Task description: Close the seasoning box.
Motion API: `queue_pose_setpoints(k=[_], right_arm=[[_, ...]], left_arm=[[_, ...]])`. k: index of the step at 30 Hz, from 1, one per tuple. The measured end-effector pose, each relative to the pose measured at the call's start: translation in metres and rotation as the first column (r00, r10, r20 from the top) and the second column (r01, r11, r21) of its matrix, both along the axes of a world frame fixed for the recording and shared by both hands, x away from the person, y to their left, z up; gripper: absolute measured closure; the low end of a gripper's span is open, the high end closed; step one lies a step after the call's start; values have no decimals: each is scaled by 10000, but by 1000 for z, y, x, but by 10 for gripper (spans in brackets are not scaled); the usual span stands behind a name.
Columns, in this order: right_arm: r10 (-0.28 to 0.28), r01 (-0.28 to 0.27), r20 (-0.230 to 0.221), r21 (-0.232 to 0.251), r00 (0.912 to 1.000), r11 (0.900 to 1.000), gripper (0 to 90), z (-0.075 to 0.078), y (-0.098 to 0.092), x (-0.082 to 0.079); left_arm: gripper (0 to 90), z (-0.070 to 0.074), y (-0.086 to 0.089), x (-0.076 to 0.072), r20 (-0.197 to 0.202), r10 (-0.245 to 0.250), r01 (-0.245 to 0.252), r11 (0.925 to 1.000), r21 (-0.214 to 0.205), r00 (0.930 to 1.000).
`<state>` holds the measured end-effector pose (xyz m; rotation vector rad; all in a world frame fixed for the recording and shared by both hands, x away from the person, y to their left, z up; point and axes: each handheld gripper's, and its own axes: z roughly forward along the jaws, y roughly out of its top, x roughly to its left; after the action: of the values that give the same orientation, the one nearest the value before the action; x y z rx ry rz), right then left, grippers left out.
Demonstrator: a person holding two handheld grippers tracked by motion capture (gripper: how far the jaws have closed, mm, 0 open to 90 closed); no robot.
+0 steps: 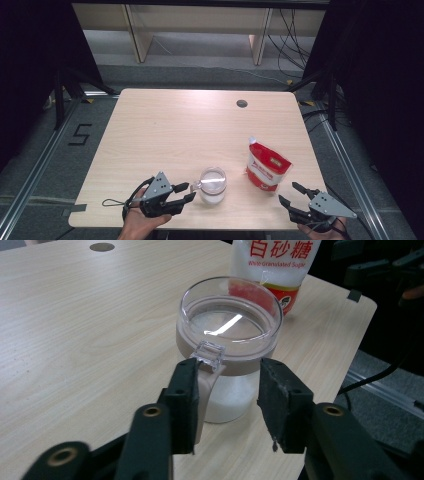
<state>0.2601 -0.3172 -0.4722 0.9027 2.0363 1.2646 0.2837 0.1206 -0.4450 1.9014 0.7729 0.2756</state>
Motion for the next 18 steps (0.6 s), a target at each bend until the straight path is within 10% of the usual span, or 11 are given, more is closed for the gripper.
queue_pose_setpoints(k=[18], right_arm=[[-183, 191, -222, 393, 9996, 9990, 310, -1, 1, 0]], left_arm=[[275, -8, 9, -6, -518, -58, 66, 9999, 157, 9986]])
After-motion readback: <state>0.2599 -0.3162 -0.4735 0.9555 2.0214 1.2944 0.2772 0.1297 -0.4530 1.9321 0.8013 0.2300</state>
